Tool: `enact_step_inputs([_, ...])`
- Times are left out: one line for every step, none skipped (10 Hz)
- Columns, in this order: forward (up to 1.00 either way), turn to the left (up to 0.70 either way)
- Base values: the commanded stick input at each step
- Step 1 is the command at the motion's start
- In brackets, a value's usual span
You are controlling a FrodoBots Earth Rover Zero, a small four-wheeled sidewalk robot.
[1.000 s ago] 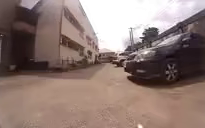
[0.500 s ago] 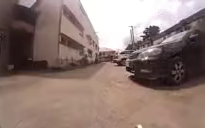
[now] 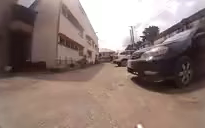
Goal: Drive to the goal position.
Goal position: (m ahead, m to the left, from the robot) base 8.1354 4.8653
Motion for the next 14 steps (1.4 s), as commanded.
enact_step_inputs([0.5,0.0])
enact_step_inputs([0.5,0.0])
enact_step_inputs([0.5,0.0])
enact_step_inputs([0.5,0.0])
enact_step_inputs([0.5,0.0])
enact_step_inputs([0.5,0.0])
enact_step_inputs([0.5,0.0])
enact_step_inputs([0.5,0.0])
enact_step_inputs([0.5,0.0])
enact_step_inputs([0.5,0.0])
enact_step_inputs([0.5,0.0])
enact_step_inputs([0.5,0.0])
enact_step_inputs([0.5,0.0])
enact_step_inputs([0.5,0.0])
